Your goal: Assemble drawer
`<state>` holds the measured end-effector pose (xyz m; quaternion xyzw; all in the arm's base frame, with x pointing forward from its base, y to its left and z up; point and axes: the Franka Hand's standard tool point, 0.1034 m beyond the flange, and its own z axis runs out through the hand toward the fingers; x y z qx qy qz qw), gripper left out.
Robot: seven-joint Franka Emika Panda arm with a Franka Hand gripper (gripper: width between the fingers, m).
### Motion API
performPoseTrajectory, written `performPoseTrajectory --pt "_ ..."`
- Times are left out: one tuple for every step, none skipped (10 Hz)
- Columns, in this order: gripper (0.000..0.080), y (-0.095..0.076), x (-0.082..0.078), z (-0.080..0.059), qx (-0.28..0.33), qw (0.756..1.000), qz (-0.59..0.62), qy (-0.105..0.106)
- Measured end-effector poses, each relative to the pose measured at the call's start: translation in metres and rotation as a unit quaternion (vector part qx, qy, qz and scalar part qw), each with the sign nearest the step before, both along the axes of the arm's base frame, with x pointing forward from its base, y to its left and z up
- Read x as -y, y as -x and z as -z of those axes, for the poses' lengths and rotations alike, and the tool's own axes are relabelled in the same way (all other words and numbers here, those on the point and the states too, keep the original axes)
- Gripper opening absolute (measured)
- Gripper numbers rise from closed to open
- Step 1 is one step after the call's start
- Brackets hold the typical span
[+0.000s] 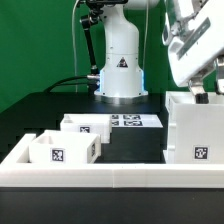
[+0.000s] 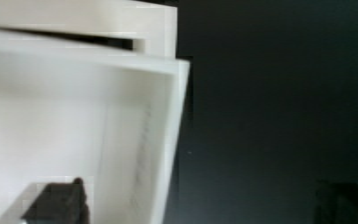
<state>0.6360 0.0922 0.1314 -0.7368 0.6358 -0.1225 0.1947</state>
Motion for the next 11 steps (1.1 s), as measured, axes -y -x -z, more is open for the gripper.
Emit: performPoseTrajectory --pt "0.0647 0.004 0.004 -0.009 0.007 1.0 -0.025 0.012" --pt "0.0647 0.007 0.01 -0.014 0.012 0.998 -0.054 0.027" --pt "0.0648 0.008 0.015 -0.017 0.018 0.996 -0.075 0.039" --pt "0.0648 0.008 0.015 -0.016 0.017 0.996 -0.077 0.04" --pt "0.0648 0.008 0.015 -0.016 0.017 0.996 -0.077 0.04" --pt "0.0648 0.008 0.015 -0.016 0.02 0.993 -0.102 0.053" --pt "0.0648 0.009 0.018 -0.018 0.023 0.973 -0.208 0.101" --pt "0.0648 0.01 0.025 -0.022 0.027 0.951 -0.279 0.134" --pt "0.0648 0.011 0.03 -0.026 0.033 0.931 -0.326 0.16" --pt "0.0648 0.011 0.029 -0.024 0.034 0.926 -0.337 0.166" --pt "0.0648 0.011 0.029 -0.022 0.038 0.909 -0.373 0.183"
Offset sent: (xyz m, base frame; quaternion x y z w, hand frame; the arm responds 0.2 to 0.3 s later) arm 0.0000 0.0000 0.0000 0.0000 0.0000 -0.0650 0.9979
